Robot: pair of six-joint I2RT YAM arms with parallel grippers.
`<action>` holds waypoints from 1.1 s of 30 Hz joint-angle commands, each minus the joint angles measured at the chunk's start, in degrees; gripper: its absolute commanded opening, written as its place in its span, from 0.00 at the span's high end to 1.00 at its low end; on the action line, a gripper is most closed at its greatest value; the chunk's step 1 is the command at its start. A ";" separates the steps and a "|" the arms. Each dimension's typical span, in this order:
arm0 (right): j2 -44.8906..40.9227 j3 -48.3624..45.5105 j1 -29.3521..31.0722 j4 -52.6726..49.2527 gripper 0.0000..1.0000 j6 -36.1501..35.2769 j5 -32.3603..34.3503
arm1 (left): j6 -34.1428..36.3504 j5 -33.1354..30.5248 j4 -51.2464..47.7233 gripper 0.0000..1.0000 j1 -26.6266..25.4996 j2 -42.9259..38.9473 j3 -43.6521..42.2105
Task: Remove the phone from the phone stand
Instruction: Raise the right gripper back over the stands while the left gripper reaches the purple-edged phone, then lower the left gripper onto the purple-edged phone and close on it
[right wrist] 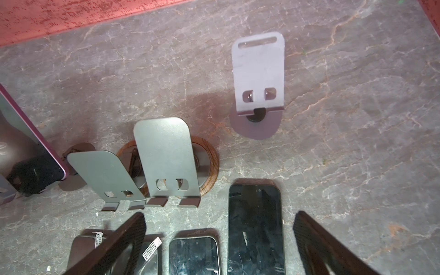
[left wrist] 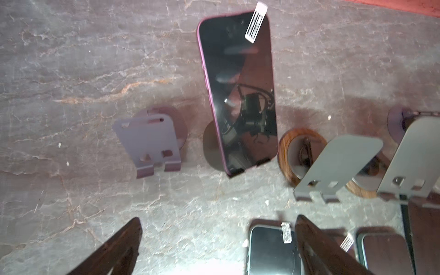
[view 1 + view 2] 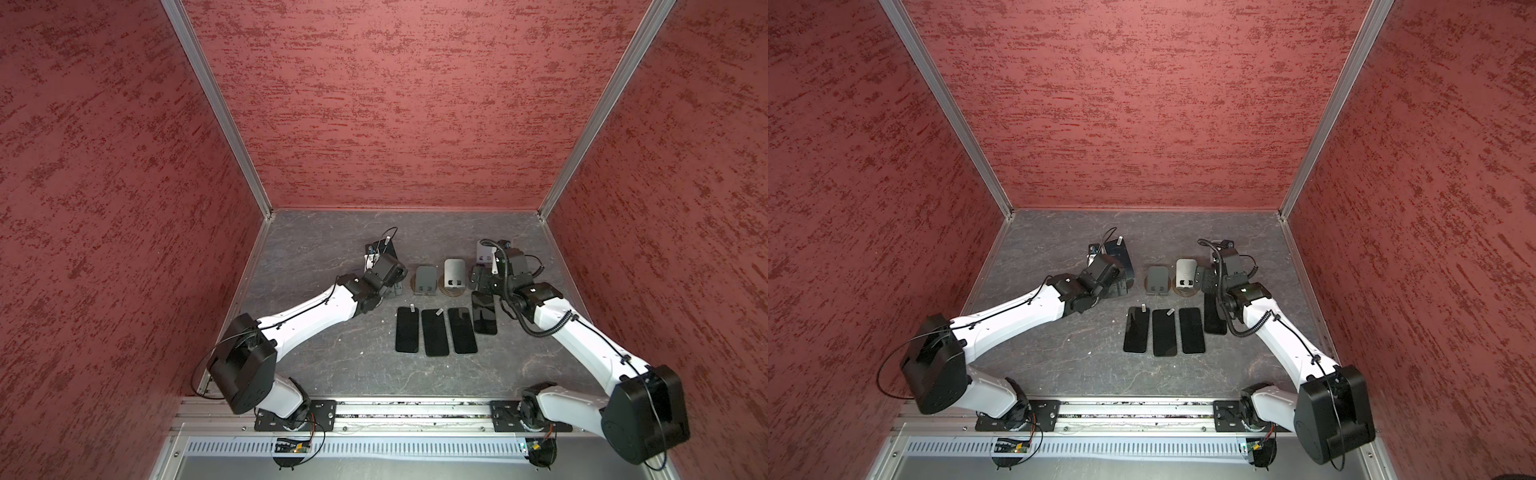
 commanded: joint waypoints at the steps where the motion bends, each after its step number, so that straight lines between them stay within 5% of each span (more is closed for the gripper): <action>1: -1.62 -1.51 -0.08 3.03 0.01 -0.24 1.76 | -2.99 -2.93 -6.84 0.00 -0.43 3.77 5.07; 12: -2.26 -5.22 -0.10 4.46 0.01 -1.35 2.43 | -8.63 -10.04 -15.45 0.00 -1.07 16.24 20.76; 33: -2.31 -8.22 -0.10 7.32 0.01 -3.59 1.78 | -9.20 -5.34 -16.16 0.00 4.39 29.98 32.38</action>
